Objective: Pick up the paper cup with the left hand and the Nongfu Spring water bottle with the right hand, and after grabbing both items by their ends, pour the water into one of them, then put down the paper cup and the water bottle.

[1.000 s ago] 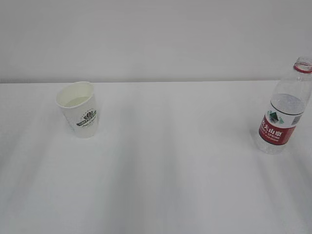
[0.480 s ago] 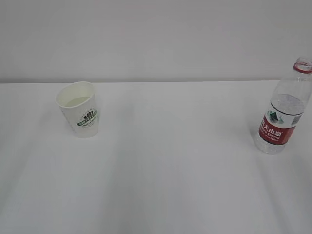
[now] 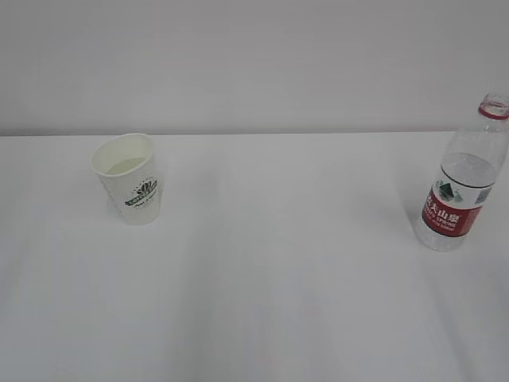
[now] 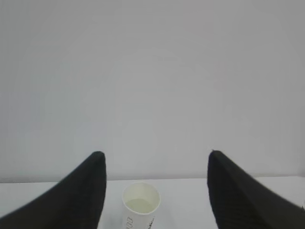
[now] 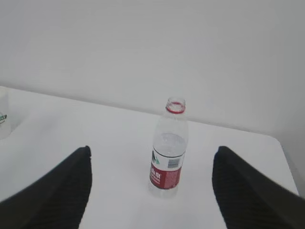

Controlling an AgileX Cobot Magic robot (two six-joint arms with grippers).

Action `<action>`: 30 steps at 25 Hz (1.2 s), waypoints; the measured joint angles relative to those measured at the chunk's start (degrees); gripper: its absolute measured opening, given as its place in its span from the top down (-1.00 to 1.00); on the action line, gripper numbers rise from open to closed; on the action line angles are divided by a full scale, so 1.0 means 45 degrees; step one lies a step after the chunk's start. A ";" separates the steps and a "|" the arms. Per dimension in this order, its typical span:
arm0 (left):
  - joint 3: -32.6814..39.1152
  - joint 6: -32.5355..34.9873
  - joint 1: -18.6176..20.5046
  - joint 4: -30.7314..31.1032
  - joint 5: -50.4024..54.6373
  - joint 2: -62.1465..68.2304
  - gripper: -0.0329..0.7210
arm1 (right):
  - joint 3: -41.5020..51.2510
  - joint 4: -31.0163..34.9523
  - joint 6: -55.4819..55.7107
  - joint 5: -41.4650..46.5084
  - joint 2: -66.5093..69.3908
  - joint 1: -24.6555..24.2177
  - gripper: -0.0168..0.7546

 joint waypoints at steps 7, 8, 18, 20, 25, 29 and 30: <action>-0.0262 0.0000 0.0000 -0.0057 0.1514 -0.0308 -0.27 | -0.0667 -0.0994 0.0023 0.2576 -0.0364 0.0000 -0.58; -0.0328 0.0000 0.0000 -0.0057 0.2048 -0.0308 -0.27 | -0.0775 -0.1144 0.0093 0.2909 -0.0364 0.0000 -0.58; -0.1662 0.1648 0.0000 -0.0034 0.6940 -0.0317 -0.24 | -0.0883 -0.1799 0.0743 0.5234 -0.0387 0.0000 -0.58; -0.1831 0.1676 0.0000 -0.0034 0.8151 -0.0337 -0.21 | -0.0883 -0.1915 0.0743 0.5563 -0.0387 0.0000 -0.58; -0.1913 0.1703 0.0000 -0.0018 0.9500 -0.0401 -0.17 | -0.0656 -0.1966 0.0818 0.6003 -0.0387 0.0000 -0.58; -0.1913 0.1703 0.0000 -0.0018 0.9713 -0.0619 -0.16 | -0.0334 -0.1966 0.1090 0.6025 -0.0412 0.0000 -0.58; -0.1913 0.1703 0.0000 -0.0018 0.9788 -0.0703 -0.15 | -0.0315 -0.1966 0.1146 0.6025 -0.0470 0.0000 -0.58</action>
